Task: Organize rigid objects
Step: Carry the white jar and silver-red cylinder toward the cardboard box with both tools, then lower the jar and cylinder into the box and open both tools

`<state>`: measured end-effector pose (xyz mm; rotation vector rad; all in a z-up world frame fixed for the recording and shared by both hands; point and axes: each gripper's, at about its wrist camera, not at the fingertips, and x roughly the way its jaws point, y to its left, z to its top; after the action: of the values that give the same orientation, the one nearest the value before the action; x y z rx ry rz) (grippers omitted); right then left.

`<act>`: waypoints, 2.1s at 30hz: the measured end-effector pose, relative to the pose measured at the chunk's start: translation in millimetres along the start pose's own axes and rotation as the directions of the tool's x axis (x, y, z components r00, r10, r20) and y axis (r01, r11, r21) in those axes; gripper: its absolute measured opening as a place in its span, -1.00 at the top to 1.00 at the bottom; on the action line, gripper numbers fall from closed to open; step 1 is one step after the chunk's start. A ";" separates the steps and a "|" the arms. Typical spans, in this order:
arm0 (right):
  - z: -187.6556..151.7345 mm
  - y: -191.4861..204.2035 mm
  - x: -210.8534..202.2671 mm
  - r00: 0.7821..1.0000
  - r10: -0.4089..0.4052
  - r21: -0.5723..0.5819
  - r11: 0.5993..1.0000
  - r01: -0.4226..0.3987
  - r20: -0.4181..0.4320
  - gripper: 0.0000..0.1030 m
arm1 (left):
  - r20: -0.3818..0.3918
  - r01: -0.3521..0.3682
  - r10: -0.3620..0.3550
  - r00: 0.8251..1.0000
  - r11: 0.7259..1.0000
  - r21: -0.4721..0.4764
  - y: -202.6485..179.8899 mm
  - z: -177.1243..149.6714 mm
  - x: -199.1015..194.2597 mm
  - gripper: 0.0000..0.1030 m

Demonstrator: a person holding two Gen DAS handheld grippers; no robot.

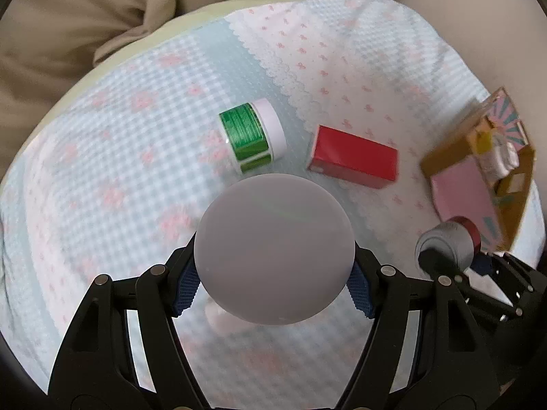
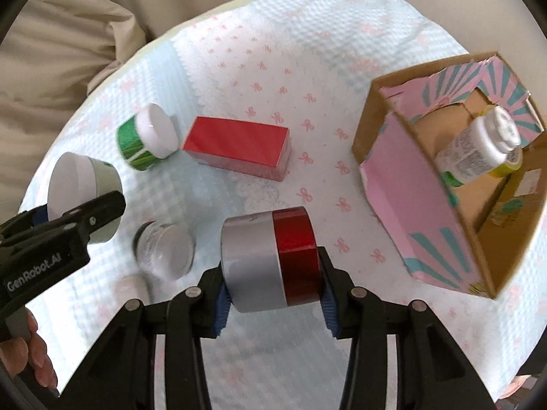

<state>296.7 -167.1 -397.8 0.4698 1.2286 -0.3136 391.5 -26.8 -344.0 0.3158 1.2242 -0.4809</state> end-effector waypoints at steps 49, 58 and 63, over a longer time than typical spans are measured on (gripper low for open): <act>81.8 -270.5 -175.0 0.996 0.084 -0.304 0.948 -0.091 -0.037 0.21 | 0.058 0.086 -0.072 0.996 0.950 -0.300 -282.4 -2.0 -101.7 -0.33; 131.5 -309.0 -96.8 0.990 0.071 -0.364 0.925 -0.111 -0.122 0.21 | -0.034 0.017 -0.031 0.999 0.936 -0.352 -308.2 19.0 -21.3 -0.33; 139.1 -306.8 -60.4 0.986 0.068 -0.405 0.906 -0.125 -0.152 0.21 | -0.098 -0.038 0.004 0.995 0.936 -0.349 -307.6 20.5 20.1 -0.33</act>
<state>247.3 -503.4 -357.8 0.1842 1.3559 0.0699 255.8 -304.3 -349.2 0.0460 1.3726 -0.2225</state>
